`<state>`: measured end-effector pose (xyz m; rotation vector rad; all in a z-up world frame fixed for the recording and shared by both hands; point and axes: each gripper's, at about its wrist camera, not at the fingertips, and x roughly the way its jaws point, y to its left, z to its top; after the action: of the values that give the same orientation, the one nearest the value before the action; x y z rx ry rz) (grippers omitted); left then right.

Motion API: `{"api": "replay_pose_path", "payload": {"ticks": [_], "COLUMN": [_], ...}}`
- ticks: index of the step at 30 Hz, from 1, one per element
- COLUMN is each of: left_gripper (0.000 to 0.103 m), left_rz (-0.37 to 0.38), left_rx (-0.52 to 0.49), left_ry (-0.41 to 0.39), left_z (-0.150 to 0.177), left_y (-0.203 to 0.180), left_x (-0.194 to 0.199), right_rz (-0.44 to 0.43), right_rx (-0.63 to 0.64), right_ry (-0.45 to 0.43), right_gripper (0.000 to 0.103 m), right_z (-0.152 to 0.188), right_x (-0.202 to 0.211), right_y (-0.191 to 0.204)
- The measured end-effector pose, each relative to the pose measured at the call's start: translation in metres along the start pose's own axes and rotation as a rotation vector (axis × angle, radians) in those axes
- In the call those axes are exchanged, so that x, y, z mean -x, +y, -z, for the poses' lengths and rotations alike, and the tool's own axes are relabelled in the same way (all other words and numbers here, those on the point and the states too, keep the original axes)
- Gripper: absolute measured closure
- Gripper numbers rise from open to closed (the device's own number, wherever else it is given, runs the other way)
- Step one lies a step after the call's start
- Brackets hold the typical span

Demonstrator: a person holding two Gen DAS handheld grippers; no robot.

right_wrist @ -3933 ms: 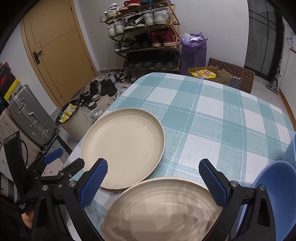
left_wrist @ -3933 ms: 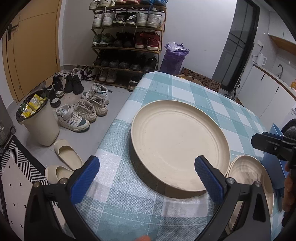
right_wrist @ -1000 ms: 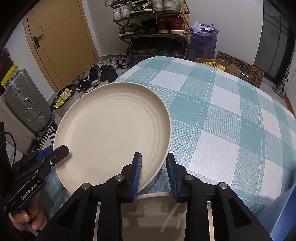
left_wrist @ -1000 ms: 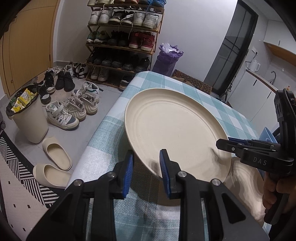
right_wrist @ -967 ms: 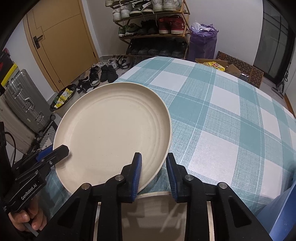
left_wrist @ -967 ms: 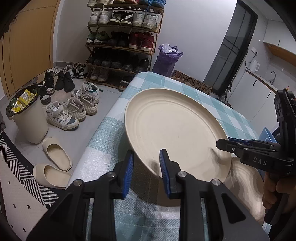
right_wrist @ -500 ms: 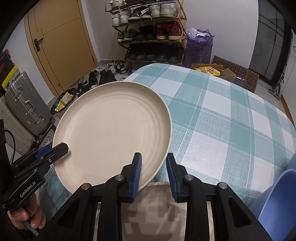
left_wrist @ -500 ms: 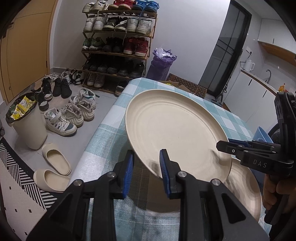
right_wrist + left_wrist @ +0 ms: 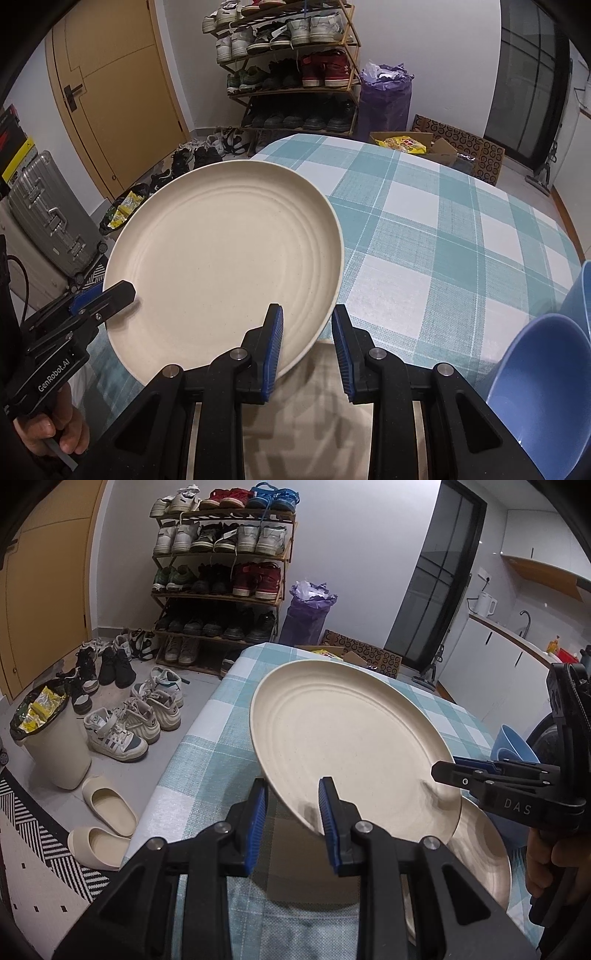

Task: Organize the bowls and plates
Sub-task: 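Lift the cream plate with both grippers and carry it toward the stacked plates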

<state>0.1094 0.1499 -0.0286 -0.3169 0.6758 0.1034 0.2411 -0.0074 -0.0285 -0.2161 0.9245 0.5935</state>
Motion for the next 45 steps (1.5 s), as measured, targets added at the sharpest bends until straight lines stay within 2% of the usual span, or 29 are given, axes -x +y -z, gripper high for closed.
{"api": "replay_pose_path", "payload": {"ticks": [6, 10, 15, 22, 23, 25, 28, 30, 36, 41, 42, 44, 45], "left_gripper": [0.077, 0.077, 0.077, 0.074, 0.073, 0.064, 0.052, 0.048, 0.048, 0.051, 0.052, 0.063, 0.064], "left_rz": [0.033, 0.025, 0.01, -0.014, -0.014, -0.012, 0.011, 0.044, 0.059, 0.103, 0.119, 0.141, 0.131], "left_rx": [-0.044, -0.07, -0.042, 0.054, 0.069, 0.094, 0.121, 0.148, 0.173, 0.187, 0.183, 0.177, 0.164], "left_ry": [-0.013, 0.01, 0.024, 0.049, 0.056, 0.071, 0.084, 0.101, 0.124, 0.142, 0.146, 0.153, 0.158], "left_z": [0.0, 0.002, 0.002, 0.003, 0.004, 0.005, 0.008, 0.01, 0.012, 0.015, 0.016, 0.017, 0.018], "left_y": [-0.016, -0.024, -0.016, 0.009, 0.012, 0.017, 0.021, 0.024, 0.027, 0.026, 0.024, 0.022, 0.019], "left_x": [0.008, 0.004, -0.001, -0.014, -0.016, -0.021, -0.026, -0.029, -0.038, -0.044, -0.045, -0.047, -0.048], "right_rz": [-0.003, 0.013, 0.021, 0.011, 0.002, -0.002, -0.008, -0.012, -0.016, -0.026, -0.026, -0.027, -0.03], "right_rx": [0.0, 0.016, -0.002, -0.051, -0.057, -0.065, -0.071, -0.074, -0.069, -0.056, -0.054, -0.049, -0.046], "right_ry": [-0.02, -0.017, -0.007, 0.02, 0.023, 0.026, 0.034, 0.041, 0.055, 0.06, 0.06, 0.062, 0.064], "right_gripper": [0.075, 0.075, 0.075, 0.072, 0.07, 0.066, 0.064, 0.064, 0.064, 0.064, 0.064, 0.064, 0.064], "right_z": [0.004, 0.006, 0.006, 0.003, 0.003, 0.001, -0.003, -0.004, -0.006, -0.006, -0.006, -0.005, -0.005], "right_x": [0.014, 0.018, 0.014, 0.002, 0.0, -0.005, -0.013, -0.018, -0.03, -0.034, -0.035, -0.037, -0.038], "right_y": [-0.001, 0.003, -0.007, -0.024, -0.025, -0.026, -0.027, -0.026, -0.025, -0.023, -0.022, -0.021, -0.02]}}
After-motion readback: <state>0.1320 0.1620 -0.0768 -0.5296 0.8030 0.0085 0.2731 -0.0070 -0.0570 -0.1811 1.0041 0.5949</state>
